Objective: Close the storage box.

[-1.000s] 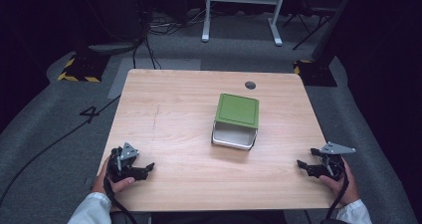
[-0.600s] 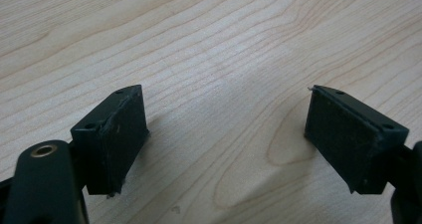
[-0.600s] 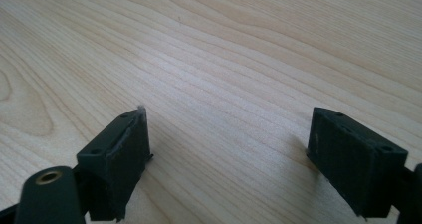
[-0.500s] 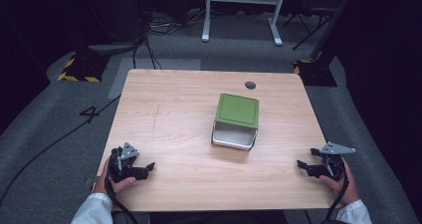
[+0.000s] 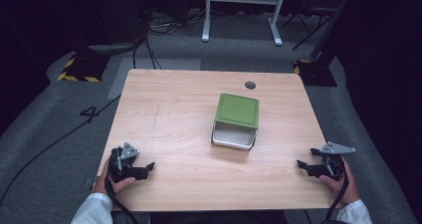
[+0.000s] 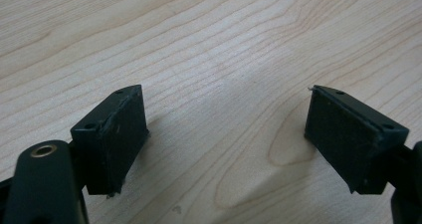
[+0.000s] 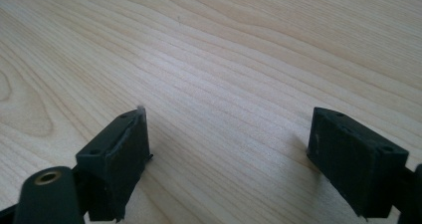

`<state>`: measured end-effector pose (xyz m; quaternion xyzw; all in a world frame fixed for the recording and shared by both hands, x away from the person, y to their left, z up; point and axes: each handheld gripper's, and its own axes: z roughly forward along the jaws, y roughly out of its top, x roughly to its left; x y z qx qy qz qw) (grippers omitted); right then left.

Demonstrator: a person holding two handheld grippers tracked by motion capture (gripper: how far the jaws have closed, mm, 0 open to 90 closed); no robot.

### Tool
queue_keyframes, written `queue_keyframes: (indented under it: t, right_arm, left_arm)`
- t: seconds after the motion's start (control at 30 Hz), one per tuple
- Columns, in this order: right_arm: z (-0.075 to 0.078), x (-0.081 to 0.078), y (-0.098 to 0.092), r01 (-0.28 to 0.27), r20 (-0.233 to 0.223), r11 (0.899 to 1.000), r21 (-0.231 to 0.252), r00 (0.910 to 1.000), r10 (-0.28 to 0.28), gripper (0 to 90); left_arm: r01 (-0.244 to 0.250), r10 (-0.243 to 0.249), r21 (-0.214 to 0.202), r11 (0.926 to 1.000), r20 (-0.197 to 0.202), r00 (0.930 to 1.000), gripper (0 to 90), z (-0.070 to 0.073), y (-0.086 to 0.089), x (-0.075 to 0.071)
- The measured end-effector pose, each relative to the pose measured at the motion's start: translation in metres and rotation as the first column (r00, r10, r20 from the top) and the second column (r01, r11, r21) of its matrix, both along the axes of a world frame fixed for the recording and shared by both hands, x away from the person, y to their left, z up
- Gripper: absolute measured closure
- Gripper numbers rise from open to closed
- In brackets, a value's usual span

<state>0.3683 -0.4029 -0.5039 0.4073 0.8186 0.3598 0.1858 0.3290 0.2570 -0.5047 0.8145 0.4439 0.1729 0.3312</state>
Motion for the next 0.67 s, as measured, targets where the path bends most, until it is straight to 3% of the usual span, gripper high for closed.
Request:
queue_keyframes:
  t: [0.67]
  right_arm:
    - [0.0000, 0.0000, 0.0000, -0.001, 0.000, 1.000, 0.000, 1.0000, 0.001, 16.5]
  left_arm:
    - [-0.006, 0.006, 0.001, 1.0000, 0.000, 1.0000, 16.9, 0.0001, 0.0003, 0.0001]
